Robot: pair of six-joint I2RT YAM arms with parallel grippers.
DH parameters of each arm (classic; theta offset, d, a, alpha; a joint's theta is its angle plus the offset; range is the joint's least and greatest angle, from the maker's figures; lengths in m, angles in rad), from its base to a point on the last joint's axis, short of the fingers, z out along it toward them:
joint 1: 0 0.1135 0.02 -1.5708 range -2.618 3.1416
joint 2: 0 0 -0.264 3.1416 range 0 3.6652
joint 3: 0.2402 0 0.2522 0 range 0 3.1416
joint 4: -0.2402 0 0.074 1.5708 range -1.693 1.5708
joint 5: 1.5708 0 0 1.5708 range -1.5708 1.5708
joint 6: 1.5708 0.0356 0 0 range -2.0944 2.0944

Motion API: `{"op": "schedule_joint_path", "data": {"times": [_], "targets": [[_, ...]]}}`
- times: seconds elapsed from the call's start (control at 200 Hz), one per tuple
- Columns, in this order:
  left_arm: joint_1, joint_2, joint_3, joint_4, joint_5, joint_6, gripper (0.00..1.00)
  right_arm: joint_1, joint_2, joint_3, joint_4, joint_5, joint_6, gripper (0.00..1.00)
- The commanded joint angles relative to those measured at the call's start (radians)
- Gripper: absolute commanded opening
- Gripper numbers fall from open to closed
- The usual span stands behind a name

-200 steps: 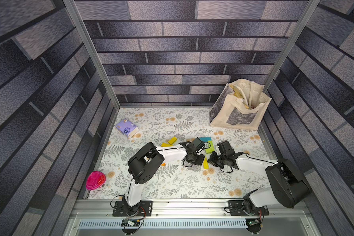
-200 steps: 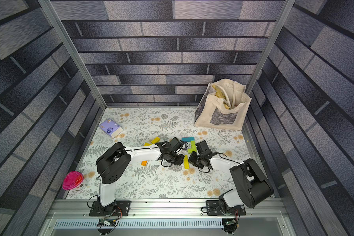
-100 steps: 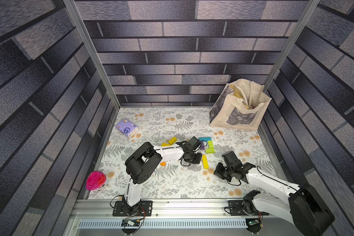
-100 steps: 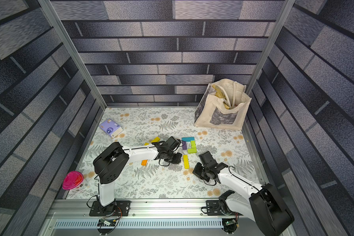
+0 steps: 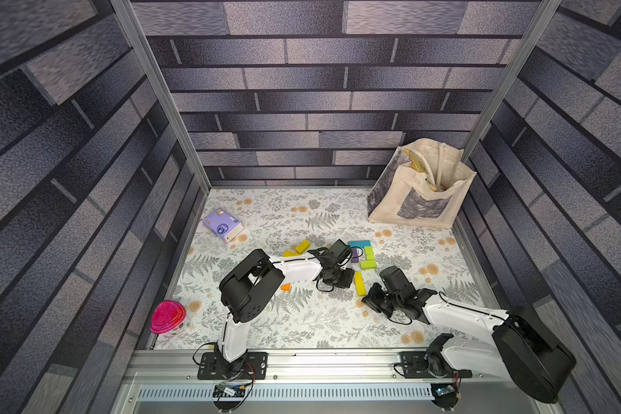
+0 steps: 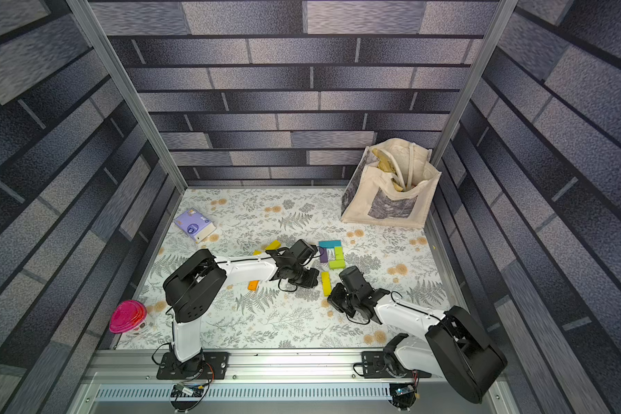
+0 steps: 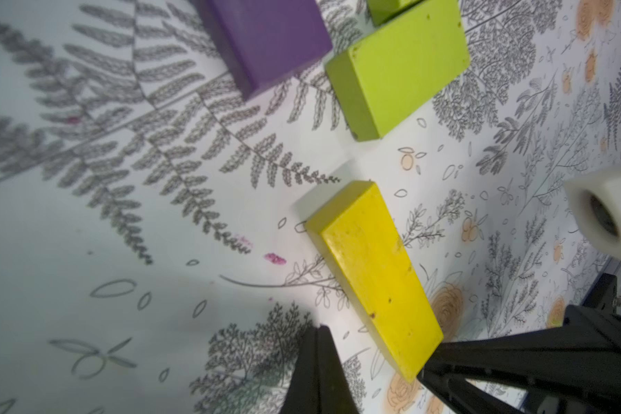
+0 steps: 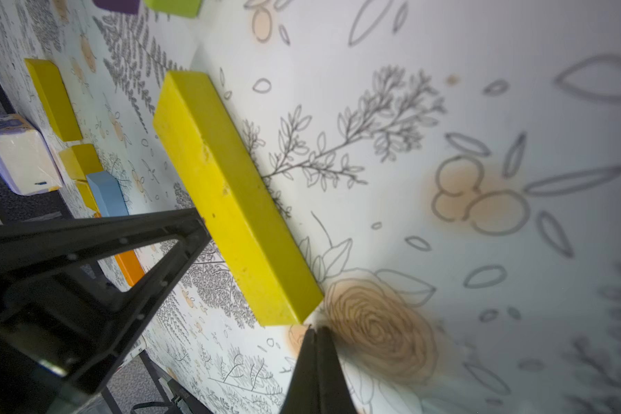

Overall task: Assemble the letter p with building blocks
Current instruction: Assemble the building block at the center of the board.

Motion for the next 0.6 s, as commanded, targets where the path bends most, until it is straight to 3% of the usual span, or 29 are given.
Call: {"op": "schedule_joint_path", "data": {"times": [0.0,0.596], "targets": [[0.006,0.02,-0.006,-0.026,0.008,0.002,0.0,0.009,0.033,-0.023,-0.034,0.061,0.025,0.0],[0.029,0.072,0.037,-0.042,0.026,-0.031,0.0,0.009,0.136,-0.01,-0.002,0.093,0.016,0.0]]}}
